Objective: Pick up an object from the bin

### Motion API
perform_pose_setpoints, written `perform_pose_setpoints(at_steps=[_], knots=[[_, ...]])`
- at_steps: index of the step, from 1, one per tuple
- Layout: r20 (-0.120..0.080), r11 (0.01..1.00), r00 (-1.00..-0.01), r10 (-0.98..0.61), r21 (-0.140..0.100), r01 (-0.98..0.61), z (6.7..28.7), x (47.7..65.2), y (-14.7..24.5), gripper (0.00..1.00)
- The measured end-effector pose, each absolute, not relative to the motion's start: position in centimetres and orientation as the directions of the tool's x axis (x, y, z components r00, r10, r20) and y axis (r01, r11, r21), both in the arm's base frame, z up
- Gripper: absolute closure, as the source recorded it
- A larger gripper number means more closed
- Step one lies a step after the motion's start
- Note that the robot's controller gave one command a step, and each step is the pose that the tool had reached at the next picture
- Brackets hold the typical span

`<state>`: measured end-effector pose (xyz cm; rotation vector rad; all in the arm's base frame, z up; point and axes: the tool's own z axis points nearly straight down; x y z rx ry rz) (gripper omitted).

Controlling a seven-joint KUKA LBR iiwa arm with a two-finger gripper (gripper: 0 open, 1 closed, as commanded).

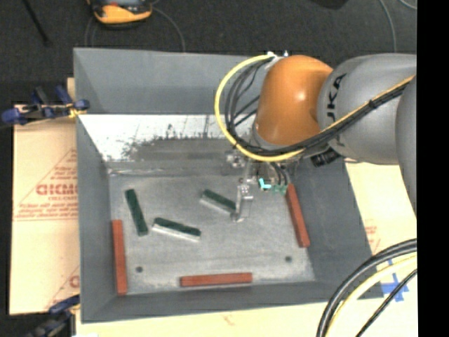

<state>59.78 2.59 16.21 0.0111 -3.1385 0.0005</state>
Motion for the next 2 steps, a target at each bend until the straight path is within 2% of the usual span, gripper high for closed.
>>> perform_pose_setpoints(at_steps=[1,2], knots=[[-0.005,1.000,-1.000,-0.007,0.000,-0.007,16.6,60.0,2.6,0.00],[-0.011,1.000,-1.000,0.009,0.002,0.009,11.2,60.6,2.8,0.00]])
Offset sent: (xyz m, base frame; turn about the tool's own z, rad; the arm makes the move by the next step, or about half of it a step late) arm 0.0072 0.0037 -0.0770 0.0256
